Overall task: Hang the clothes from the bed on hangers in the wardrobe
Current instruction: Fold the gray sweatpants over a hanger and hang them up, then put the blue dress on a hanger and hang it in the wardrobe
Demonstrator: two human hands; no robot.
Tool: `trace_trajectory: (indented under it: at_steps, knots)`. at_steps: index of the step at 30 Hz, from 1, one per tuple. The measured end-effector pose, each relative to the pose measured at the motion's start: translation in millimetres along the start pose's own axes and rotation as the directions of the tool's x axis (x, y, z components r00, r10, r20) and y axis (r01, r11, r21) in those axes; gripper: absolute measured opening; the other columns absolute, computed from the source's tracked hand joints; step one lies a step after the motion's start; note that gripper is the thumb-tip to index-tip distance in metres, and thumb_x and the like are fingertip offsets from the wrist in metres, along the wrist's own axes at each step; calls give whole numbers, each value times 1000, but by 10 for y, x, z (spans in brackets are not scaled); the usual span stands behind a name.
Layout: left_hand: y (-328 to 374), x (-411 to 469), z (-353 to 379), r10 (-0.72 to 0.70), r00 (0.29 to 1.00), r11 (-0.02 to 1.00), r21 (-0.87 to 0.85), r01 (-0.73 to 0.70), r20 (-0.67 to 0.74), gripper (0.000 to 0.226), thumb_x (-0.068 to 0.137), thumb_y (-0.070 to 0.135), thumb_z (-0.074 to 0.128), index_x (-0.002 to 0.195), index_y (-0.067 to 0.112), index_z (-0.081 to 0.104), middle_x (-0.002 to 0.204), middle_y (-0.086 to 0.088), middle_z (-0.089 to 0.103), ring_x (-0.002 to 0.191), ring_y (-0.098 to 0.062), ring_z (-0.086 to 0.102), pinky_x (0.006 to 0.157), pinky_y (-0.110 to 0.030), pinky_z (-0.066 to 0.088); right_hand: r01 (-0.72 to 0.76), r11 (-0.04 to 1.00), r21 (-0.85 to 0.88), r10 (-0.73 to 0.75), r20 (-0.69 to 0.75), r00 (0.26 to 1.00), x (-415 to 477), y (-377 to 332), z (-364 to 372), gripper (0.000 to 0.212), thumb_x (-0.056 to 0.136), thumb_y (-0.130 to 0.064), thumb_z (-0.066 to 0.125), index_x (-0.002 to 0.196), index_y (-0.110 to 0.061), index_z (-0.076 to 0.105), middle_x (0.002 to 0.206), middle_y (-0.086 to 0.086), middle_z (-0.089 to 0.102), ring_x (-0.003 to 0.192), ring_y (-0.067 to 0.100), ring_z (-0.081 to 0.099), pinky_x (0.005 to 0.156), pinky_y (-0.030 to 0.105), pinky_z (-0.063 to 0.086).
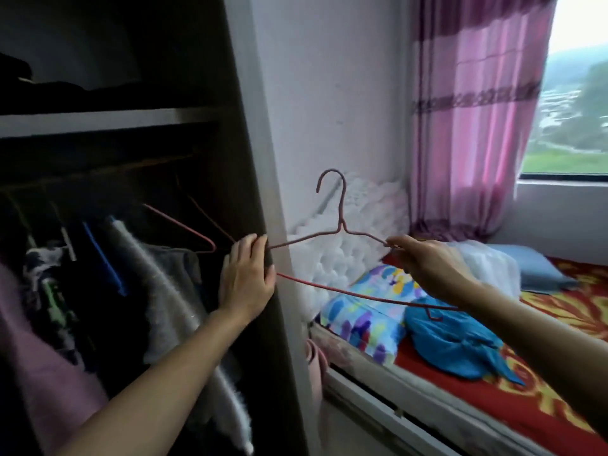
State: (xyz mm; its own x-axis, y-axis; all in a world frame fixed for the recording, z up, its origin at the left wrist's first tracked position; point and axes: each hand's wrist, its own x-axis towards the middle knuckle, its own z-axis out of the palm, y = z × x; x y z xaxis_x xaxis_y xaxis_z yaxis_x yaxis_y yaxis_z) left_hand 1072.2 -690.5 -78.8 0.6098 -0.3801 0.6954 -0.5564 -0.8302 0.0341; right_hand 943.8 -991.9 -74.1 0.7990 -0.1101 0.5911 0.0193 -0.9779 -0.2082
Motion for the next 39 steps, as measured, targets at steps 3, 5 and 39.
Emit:
trace_trajectory:
  at_steps: [3,5,39]
  knots:
    - [730,120,270,47,996,999,-6,-46,71,58,79,41,45,128,10,55,121,-13,59,105,-34,56,86,-45,46,14,999,-44,-17,-50,999,-394,693,-282,45,94,-54,36,118,-28,63,91,10,73,87,33,66,66,34,44]
    - [1316,180,553,71,991,996,-70,-63,117,60,82,46,35,128,12,55,116,-12,62,104,-34,58,88,-47,45,-22,997,-80,19,-37,999,-681,1234,-474,50,92,-58,31,119,-30,63,93,10,72,88,34,66,65,33,40]
    - [6220,478,6026,477,254,876,-431,-218,841,22,96,35,43,110,21,52,111,-1,51,108,-21,50,91,-38,42,-984,-1,178,1000,-4,-1,-2670,7270,800,21,95,-29,55,92,-15,70,80,4,69,84,30,65,77,42,52]
